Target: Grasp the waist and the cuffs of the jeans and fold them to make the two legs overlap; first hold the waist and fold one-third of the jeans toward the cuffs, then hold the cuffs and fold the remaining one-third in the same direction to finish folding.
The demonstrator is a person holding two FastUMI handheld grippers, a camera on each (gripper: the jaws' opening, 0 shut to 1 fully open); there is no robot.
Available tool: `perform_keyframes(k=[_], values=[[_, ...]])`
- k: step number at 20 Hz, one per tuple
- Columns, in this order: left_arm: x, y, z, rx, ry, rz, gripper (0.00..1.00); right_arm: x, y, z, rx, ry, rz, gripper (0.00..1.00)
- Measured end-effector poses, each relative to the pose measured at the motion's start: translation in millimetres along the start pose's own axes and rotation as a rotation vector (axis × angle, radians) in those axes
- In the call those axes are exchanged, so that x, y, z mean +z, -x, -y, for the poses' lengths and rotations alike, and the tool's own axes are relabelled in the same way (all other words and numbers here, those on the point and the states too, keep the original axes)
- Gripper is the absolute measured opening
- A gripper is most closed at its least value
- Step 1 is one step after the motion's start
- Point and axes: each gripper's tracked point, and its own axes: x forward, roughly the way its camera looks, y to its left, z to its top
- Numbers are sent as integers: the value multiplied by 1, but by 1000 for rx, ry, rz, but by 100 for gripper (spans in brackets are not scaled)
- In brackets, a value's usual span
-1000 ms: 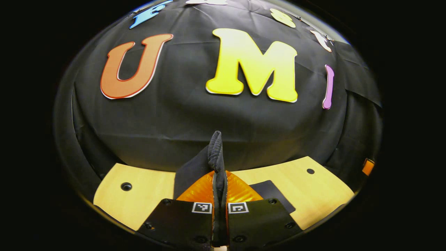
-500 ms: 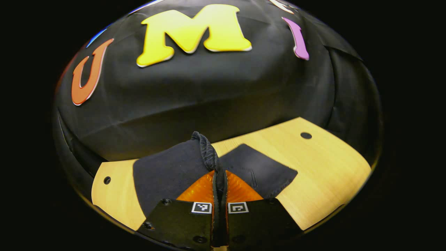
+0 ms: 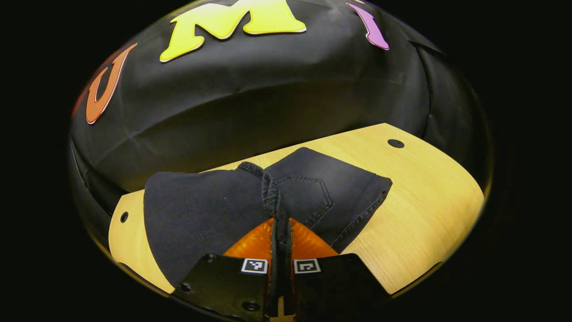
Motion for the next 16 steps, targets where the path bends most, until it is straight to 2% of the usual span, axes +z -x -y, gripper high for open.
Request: perform_keyframes(k=[1,3,4,5,6,7,8,12,16], values=[[-2,-1,2,-20,18,4,4,-1,-1,-2,4,8,-1,94],[-2,2,6,-48,49,11,37,0,-2,-4,7,19,-2,94],[-2,2,9,-57,48,9,45,-2,-1,-4,8,17,-2,94],[-2,3,12,-67,44,10,65,-2,0,-4,8,16,-2,94],[-3,3,15,-75,42,13,63,-2,0,-4,8,16,-1,94],[-1,8,15,-77,43,19,82,-2,0,-4,9,17,0,94],[1,10,14,-75,49,25,78,-1,0,-5,11,20,1,94],[10,36,2,-68,102,74,82,3,3,-10,26,23,10,94],[21,82,-29,-20,147,142,83,11,2,-30,58,25,22,96]])
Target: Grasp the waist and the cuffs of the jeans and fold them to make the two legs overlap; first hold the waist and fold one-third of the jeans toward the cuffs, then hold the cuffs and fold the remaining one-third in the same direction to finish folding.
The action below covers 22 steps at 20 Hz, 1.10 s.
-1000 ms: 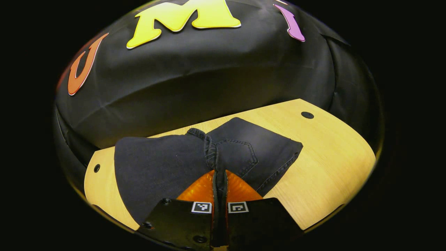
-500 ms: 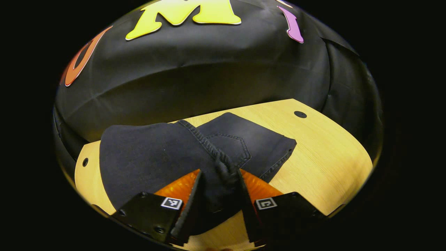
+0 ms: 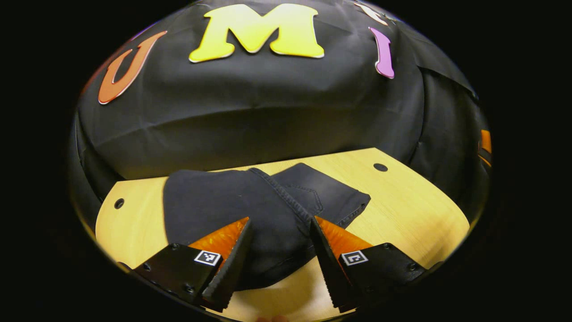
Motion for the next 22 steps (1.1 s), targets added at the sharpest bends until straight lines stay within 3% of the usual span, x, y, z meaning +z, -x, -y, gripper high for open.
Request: perform_keyframes(k=[6,12,13,14,17,18,19,21,22], values=[[40,86,-44,95,47,128,83,8,11,-38,80,35,17,94],[70,181,-71,151,66,249,83,23,43,-68,97,70,69,94],[70,195,-73,152,70,263,92,22,52,-75,100,70,74,94],[71,208,-76,154,65,276,83,21,62,-82,102,71,80,94],[69,247,-79,149,74,310,86,18,92,-102,90,90,106,94],[66,260,-79,141,80,308,80,19,105,-110,92,98,123,94],[61,270,-78,136,86,304,87,20,118,-120,94,107,139,94],[54,294,-73,116,95,300,92,17,142,-139,105,117,153,94],[53,306,-71,109,93,309,100,14,153,-148,107,120,156,99]])
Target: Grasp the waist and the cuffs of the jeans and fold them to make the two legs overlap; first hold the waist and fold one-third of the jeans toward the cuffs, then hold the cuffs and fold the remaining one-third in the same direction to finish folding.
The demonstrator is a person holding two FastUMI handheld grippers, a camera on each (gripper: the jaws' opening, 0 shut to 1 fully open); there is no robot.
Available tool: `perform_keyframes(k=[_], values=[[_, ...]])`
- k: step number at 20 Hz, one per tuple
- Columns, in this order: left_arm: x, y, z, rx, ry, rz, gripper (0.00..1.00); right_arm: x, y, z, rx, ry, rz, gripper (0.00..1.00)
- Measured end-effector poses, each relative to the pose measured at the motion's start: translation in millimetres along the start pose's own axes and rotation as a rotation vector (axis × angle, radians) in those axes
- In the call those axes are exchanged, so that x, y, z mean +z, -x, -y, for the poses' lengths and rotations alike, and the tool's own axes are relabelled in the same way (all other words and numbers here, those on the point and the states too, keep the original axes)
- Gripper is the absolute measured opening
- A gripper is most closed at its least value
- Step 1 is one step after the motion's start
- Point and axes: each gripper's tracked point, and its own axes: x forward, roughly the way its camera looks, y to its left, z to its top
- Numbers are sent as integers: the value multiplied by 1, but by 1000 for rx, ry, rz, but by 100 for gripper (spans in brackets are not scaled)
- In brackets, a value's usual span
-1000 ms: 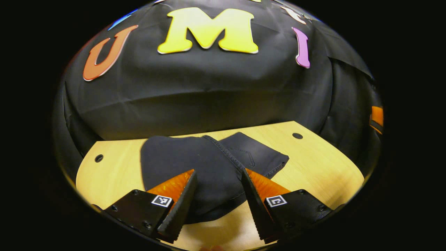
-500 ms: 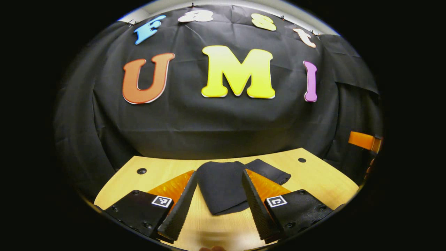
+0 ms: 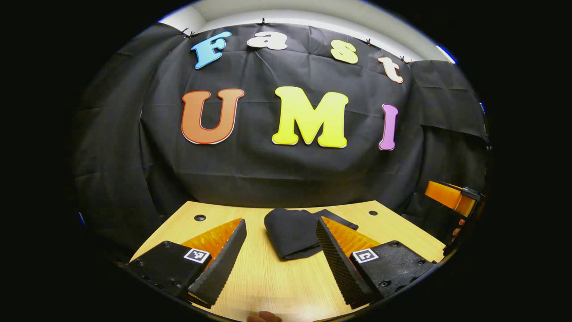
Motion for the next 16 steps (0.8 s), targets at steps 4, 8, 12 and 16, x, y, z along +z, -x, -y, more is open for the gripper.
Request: perform_keyframes(k=[4,8,12,16], values=[[7,42,-2,-15,-22,33,100,5,38,-32,2,18,50,94],[7,72,-7,-14,-19,48,100,1,72,-56,3,41,67,94],[10,91,-8,-16,-29,63,98,1,94,-65,2,74,83,95],[13,107,-4,-15,-36,78,100,2,101,-72,19,69,82,94]])
